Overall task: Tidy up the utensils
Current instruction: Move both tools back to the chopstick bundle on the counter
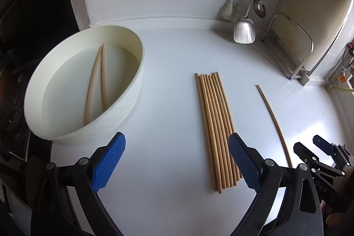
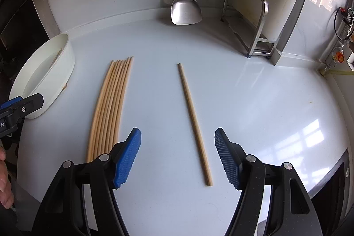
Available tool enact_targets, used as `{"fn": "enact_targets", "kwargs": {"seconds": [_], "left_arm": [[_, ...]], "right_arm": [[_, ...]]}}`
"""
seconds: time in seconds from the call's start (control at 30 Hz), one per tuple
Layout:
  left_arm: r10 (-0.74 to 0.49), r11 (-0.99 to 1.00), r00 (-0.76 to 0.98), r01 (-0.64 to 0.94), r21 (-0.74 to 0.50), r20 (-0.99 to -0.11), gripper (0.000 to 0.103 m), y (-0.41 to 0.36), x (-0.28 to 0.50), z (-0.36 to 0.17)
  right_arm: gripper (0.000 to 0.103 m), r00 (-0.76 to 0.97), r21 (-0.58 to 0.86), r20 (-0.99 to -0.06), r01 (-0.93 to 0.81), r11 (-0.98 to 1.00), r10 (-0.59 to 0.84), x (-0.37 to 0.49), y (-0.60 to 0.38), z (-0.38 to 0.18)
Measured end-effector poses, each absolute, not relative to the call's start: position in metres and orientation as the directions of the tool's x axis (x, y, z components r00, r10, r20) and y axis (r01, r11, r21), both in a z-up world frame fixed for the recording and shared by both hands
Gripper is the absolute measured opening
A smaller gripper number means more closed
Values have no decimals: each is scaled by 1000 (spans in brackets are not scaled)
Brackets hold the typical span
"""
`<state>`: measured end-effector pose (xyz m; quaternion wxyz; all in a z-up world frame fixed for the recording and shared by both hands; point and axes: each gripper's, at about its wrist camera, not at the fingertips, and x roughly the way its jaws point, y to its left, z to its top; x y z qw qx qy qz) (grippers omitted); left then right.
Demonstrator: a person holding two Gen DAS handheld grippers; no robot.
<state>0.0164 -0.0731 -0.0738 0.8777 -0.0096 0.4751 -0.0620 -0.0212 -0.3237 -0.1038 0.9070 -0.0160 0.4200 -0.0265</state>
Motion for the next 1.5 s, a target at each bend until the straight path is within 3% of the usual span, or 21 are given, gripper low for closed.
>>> {"fn": "enact_targets", "kwargs": {"seconds": [0.63, 1.5], "left_arm": [[-12, 1000, 575, -4, -17, -818, 92, -98, 41, -147], [11, 1000, 528, -12, 6, -849, 93, -96, 49, -172]], "right_arm": [[66, 678, -22, -732, 82, 996, -72, 3, -373, -157], [66, 677, -12, -732, 96, 995, -74, 12, -384, -169]]}}
